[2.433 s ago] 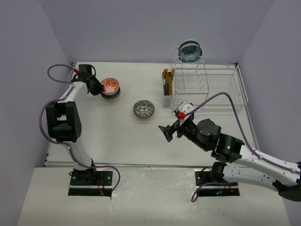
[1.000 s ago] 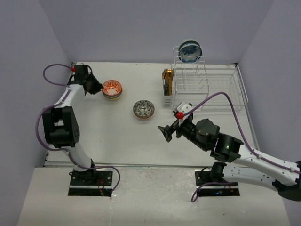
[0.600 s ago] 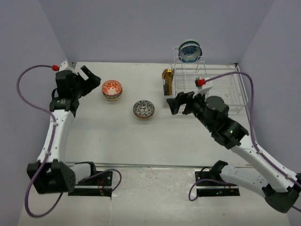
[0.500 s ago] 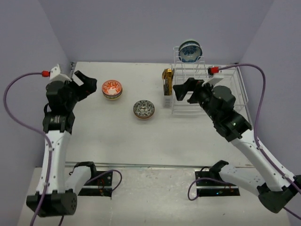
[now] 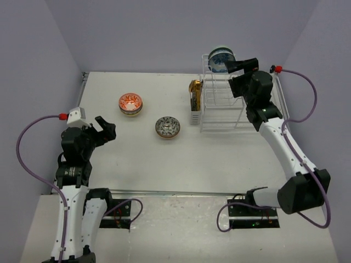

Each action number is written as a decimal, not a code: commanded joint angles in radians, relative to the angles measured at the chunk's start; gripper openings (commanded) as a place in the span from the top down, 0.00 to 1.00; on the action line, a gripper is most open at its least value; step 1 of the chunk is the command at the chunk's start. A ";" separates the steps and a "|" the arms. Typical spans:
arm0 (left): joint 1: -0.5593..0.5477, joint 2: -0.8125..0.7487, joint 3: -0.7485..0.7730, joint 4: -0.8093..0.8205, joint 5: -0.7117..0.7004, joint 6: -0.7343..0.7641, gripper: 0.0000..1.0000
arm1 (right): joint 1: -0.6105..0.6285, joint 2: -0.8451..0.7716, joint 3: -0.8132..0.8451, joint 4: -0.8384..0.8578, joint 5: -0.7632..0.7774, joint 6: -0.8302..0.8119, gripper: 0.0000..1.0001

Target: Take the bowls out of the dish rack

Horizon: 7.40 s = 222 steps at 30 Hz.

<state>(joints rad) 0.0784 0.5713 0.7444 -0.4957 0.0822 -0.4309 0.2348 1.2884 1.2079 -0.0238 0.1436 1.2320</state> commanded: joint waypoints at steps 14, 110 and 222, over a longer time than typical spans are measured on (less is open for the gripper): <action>-0.100 -0.045 -0.028 0.025 -0.029 0.026 0.00 | -0.042 0.408 0.277 0.269 0.034 0.357 0.31; -0.097 -0.053 0.021 -0.061 -0.309 -0.041 0.00 | 0.672 0.373 0.736 -0.685 0.117 -1.304 1.00; -0.095 -0.117 0.007 -0.063 -0.314 -0.049 0.00 | 0.742 0.933 0.826 -0.943 0.077 -1.416 0.96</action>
<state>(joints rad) -0.0254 0.4606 0.7452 -0.5926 -0.2386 -0.4866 0.9794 2.2234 2.0396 -0.9733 0.2401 -0.2012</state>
